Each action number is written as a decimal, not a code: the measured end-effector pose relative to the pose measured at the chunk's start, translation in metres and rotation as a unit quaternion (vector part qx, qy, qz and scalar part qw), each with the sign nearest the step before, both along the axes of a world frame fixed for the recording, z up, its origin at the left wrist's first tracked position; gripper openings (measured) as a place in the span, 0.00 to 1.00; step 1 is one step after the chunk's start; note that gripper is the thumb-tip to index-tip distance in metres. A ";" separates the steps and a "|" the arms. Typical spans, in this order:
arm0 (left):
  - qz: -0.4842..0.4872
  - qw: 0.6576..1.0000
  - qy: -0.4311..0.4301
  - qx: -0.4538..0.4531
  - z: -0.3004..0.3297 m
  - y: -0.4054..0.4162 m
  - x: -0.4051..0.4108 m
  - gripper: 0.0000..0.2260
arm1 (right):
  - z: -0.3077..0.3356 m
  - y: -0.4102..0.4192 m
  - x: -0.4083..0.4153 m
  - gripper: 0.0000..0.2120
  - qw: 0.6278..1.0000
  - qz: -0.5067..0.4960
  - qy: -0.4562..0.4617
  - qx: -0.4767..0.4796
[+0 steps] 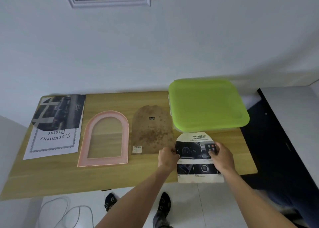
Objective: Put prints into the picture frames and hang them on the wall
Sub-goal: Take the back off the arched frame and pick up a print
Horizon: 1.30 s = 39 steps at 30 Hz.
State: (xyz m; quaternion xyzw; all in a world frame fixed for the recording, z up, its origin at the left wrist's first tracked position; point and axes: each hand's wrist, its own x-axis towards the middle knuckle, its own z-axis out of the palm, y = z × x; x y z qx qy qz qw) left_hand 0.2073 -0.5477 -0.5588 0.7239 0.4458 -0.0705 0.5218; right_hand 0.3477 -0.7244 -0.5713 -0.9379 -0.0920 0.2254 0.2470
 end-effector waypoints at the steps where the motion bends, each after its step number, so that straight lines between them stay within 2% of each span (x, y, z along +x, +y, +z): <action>1: -0.008 1.000 -0.001 0.015 -0.001 -0.004 0.002 0.06 | -0.002 -0.002 0.004 0.21 1.000 0.008 -0.005 -0.010; 4: -0.092 0.986 0.023 0.136 -0.002 -0.014 0.004 0.10 | -0.002 -0.004 0.003 0.26 0.996 0.043 -0.035 -0.072; 6: -0.183 0.952 0.021 0.246 -0.009 -0.020 0.000 0.18 | -0.001 -0.006 -0.003 0.28 0.984 0.105 -0.103 -0.103; 8: -0.276 0.908 -0.031 0.313 -0.017 -0.023 -0.005 0.26 | -0.007 -0.009 -0.010 0.26 0.965 0.189 -0.147 -0.107; 10: -0.346 0.866 -0.058 0.355 -0.033 -0.025 -0.008 0.29 | -0.016 -0.011 -0.013 0.25 0.958 0.223 -0.146 -0.106; 13: -0.382 0.867 -0.038 0.317 -0.042 -0.027 -0.010 0.28 | -0.018 -0.009 -0.015 0.24 0.957 0.225 -0.148 -0.104; 18: -0.382 0.869 -0.040 0.311 -0.036 -0.027 -0.008 0.27 | -0.015 -0.008 -0.015 0.24 0.954 0.232 -0.159 -0.101; 21: -0.372 0.865 -0.069 0.331 -0.033 -0.023 -0.011 0.26 | -0.017 -0.008 -0.013 0.23 0.947 0.244 -0.187 -0.097; 26: -0.305 0.866 -0.135 0.371 -0.025 0.006 -0.023 0.17 | -0.008 0.018 -0.018 0.19 0.924 0.290 -0.245 -0.051; 30: -0.266 0.873 -0.115 0.392 -0.011 0.052 -0.045 0.17 | 0.002 0.064 -0.036 0.18 0.916 0.324 -0.237 -0.012; 35: -0.184 0.901 -0.080 0.384 0.007 0.129 -0.091 0.16 | 0.017 0.147 -0.074 0.18 0.907 0.357 -0.222 0.035; 39: -0.148 0.904 -0.059 0.396 0.010 0.191 -0.138 0.16 | 0.030 0.217 -0.110 0.17 0.908 0.361 -0.204 0.060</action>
